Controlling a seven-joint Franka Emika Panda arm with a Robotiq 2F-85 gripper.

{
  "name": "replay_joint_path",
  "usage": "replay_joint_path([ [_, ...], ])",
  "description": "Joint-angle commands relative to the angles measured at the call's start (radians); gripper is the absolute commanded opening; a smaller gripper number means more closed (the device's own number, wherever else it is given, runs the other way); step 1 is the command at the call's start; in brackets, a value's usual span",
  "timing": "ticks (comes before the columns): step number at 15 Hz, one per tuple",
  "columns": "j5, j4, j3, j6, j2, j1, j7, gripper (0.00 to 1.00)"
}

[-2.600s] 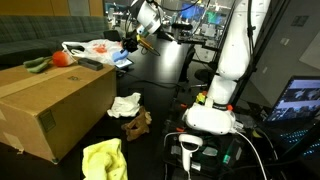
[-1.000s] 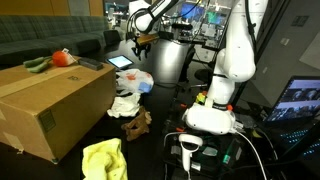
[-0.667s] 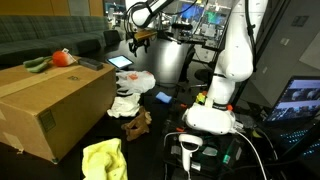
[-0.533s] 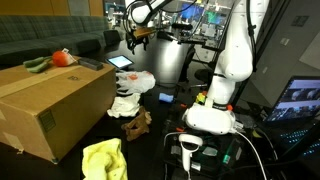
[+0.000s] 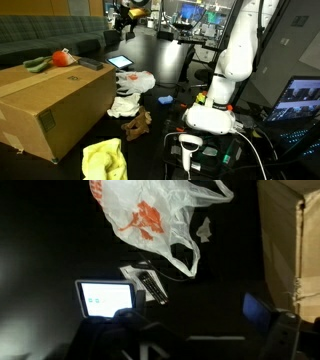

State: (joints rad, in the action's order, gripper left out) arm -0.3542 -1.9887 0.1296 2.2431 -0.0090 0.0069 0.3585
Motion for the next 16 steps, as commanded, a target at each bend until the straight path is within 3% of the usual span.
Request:
replay_joint_path([
  [1, 0.028, 0.129, -0.066, -0.017, 0.05, 0.002, -0.14, 1.0],
  [6, 0.065, 0.301, -0.123, -0.05, 0.164, 0.022, -0.264, 1.0],
  [16, 0.078, 0.57, -0.155, -0.096, 0.382, 0.089, -0.298, 1.0],
])
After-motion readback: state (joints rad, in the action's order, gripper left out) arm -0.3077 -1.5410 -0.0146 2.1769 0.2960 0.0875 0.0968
